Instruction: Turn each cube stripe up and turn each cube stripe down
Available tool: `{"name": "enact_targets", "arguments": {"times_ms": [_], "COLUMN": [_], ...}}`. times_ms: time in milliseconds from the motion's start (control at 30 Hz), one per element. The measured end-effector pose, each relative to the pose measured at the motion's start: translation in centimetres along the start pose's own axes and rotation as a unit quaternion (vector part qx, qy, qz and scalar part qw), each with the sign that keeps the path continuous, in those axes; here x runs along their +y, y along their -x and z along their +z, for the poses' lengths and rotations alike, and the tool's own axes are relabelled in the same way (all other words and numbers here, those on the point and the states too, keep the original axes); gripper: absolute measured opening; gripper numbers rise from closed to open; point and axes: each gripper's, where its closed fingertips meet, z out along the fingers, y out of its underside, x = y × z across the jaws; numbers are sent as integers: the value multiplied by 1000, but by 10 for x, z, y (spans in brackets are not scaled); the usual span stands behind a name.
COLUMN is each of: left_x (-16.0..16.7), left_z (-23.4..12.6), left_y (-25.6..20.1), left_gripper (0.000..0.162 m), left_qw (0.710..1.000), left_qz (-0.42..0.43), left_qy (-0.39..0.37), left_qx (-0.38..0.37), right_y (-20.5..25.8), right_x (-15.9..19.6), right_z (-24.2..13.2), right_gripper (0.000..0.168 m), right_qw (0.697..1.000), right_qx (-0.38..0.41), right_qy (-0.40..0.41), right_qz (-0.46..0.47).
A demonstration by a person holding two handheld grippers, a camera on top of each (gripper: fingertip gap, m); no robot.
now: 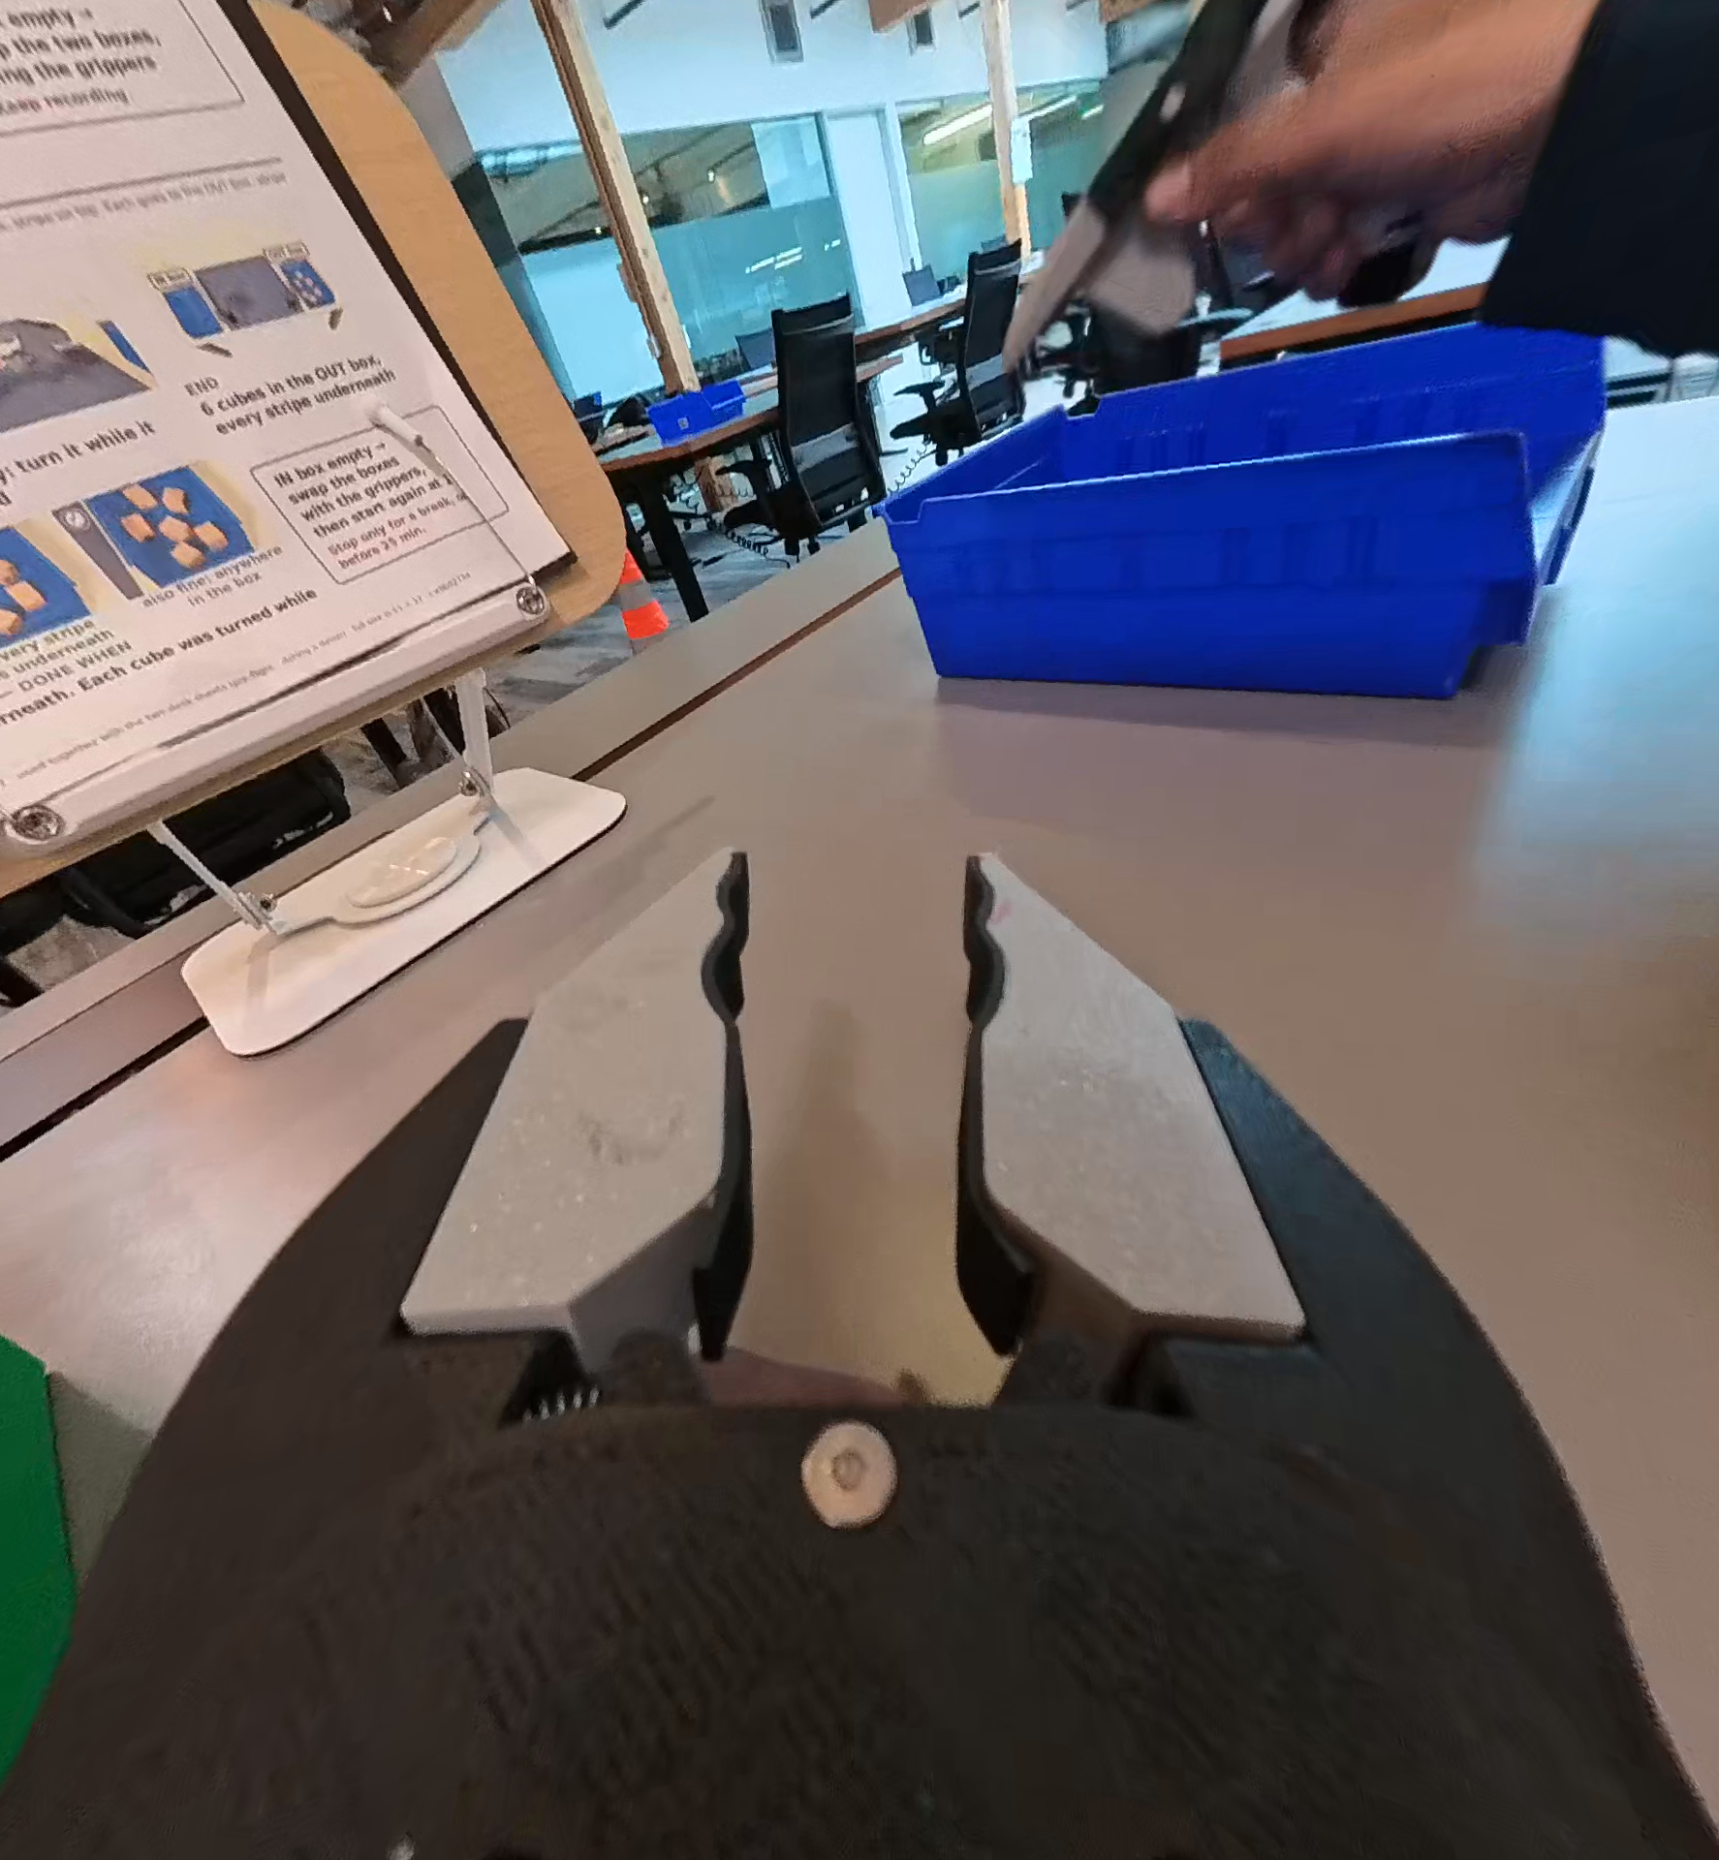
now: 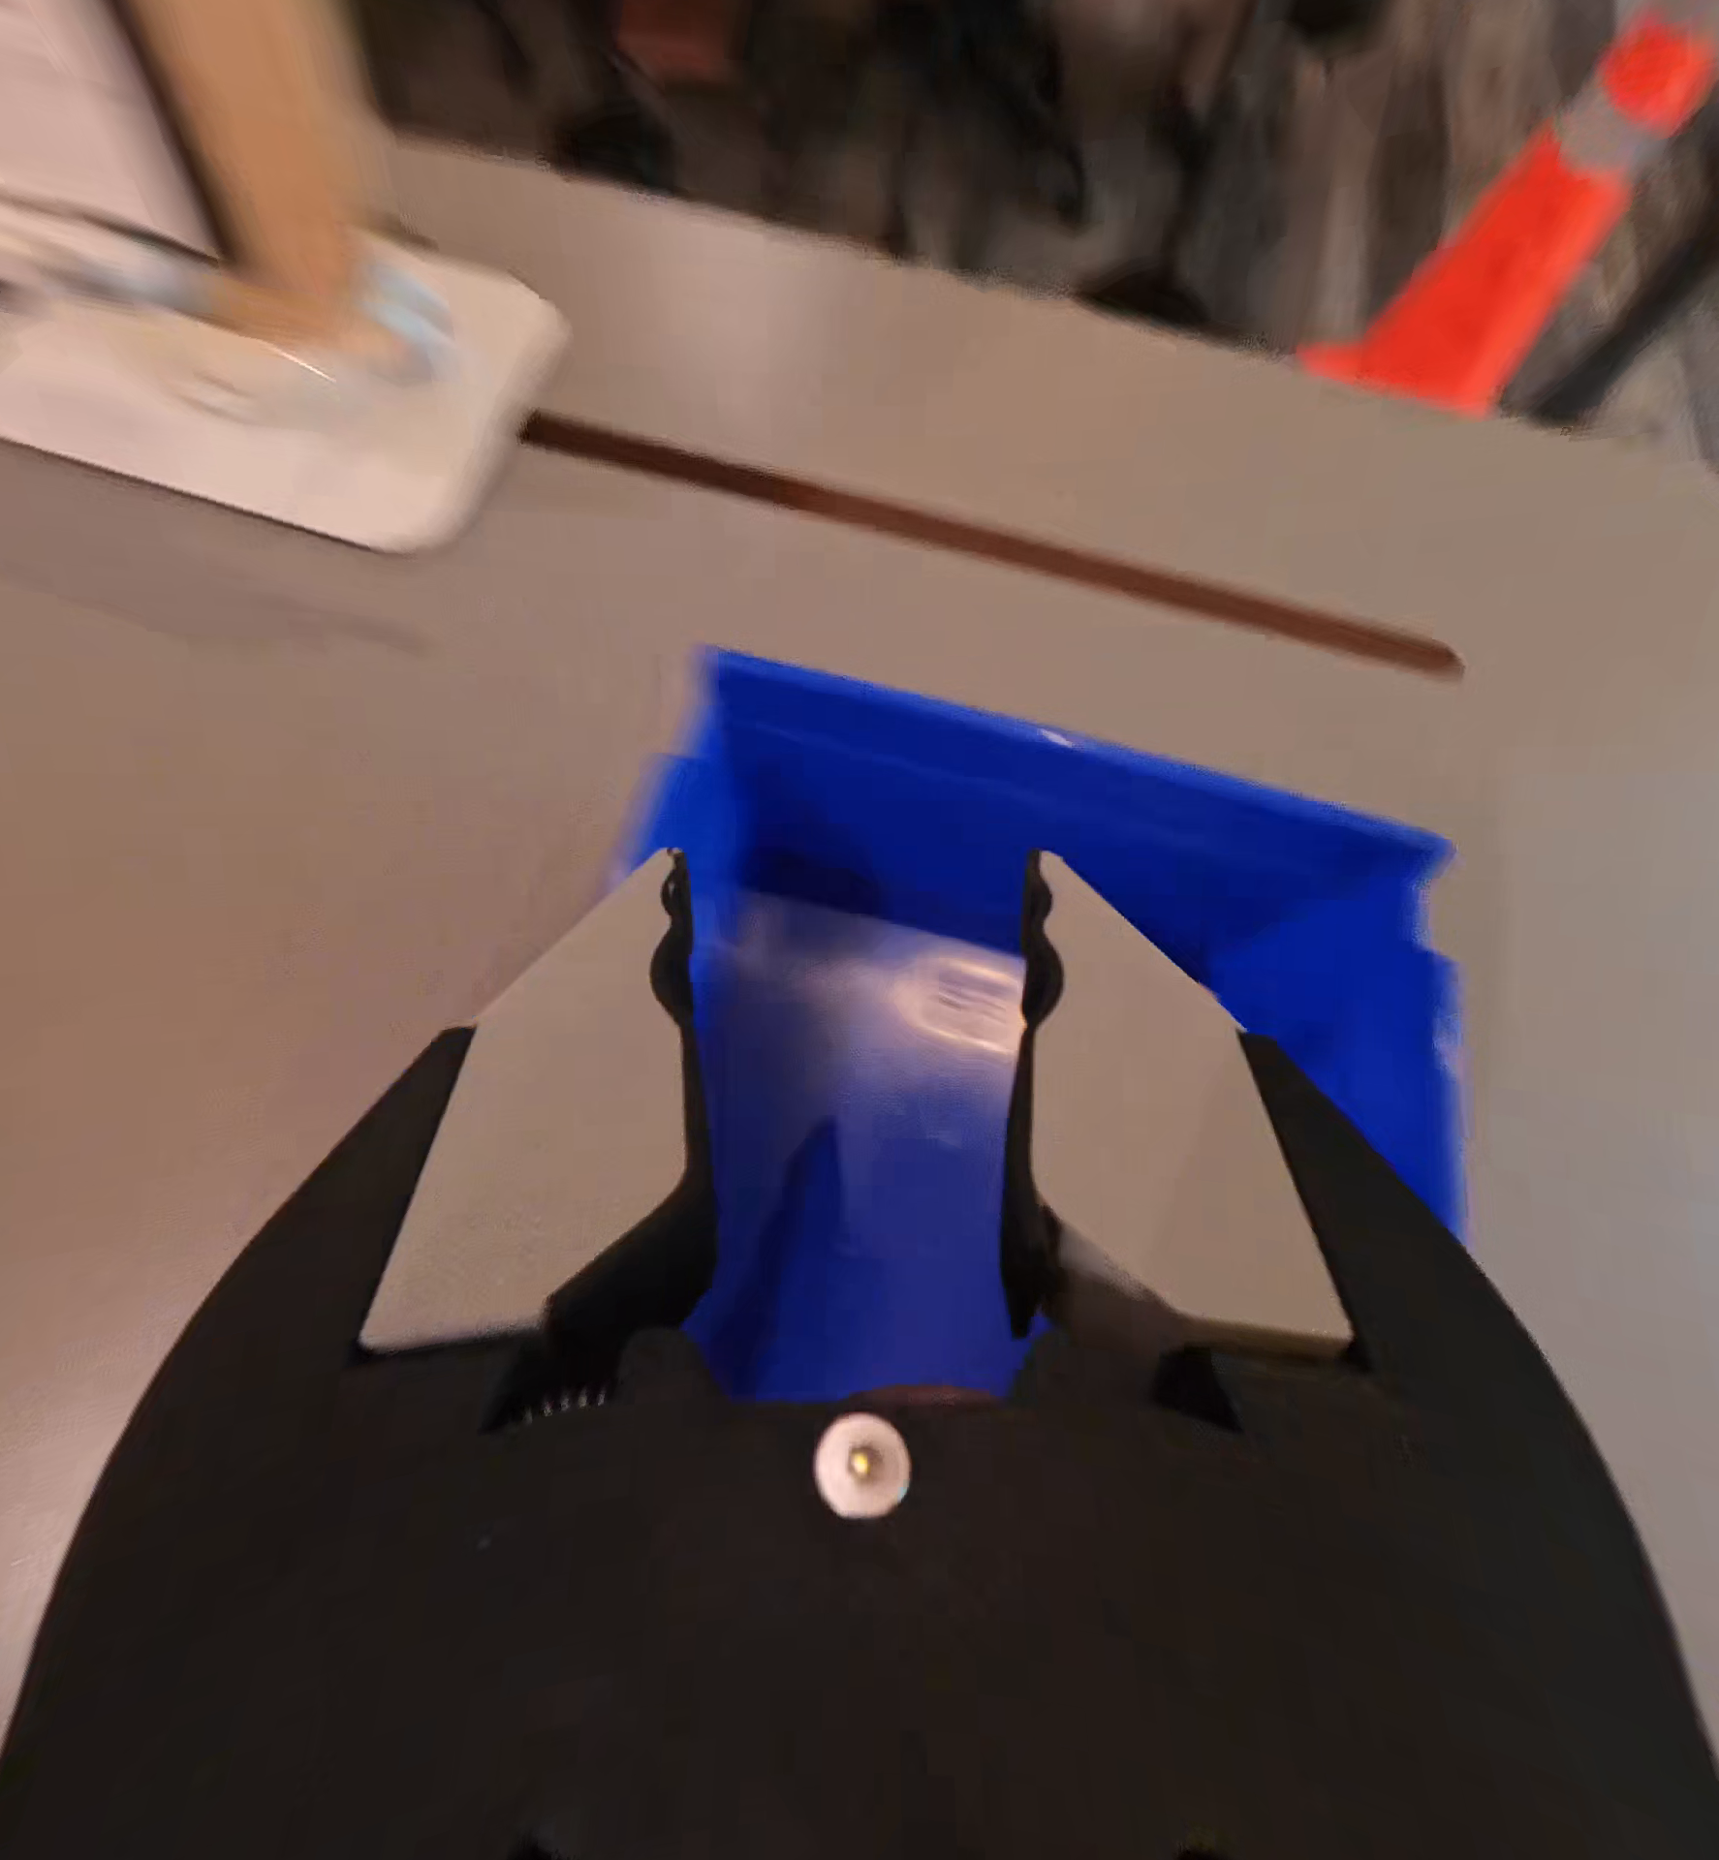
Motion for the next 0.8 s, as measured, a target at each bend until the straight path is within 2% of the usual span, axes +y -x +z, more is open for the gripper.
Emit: {"name": "enact_targets", "arguments": {"times_ms": [100,200,267,333,433,467,533,567,667,733,800], "left_x": [7,14,18,24,24,15,-11,-23,-42,-38,-17], "left_z": [3,4,3,0,-18,-27,-51,-65,-118,-155,-180], "left_y": [5,10,13,13,14,14,24,36,93,137,169], "left_gripper": [42,44,45,45,49,49,50,50,45,44,45], "left_qw": [1000,998,998,995,987,987,988,987,974,957,941], "left_qz": [-18,-31,-39,-57,-82,-80,-68,-63,-62,-69,-92], "left_qy": [23,43,51,72,122,121,106,101,102,114,148], "left_qx": [-11,-21,-28,-38,-68,-70,-89,-108,-193,-257,-290], "right_y": [95,195,247,277,279,280,275,268,251,251,247], "right_x": [-24,-21,1,21,55,58,52,53,65,64,65], "right_z": [-43,-74,-64,-37,2,1,-5,-1,18,20,23], "right_gripper": [60,59,63,62,59,63,51,50,60,60,60], "right_qw": [987,941,924,927,952,951,945,949,959,956,959], "right_qx": [-131,-302,-359,-348,-275,-279,-289,-282,-271,-285,-272], "right_qy": [-94,-155,-135,-136,-94,-86,-123,-122,-77,-75,-74], "right_qz": [-11,6,-5,-33,-92,-99,-86,-77,-35,-18,-20]}}
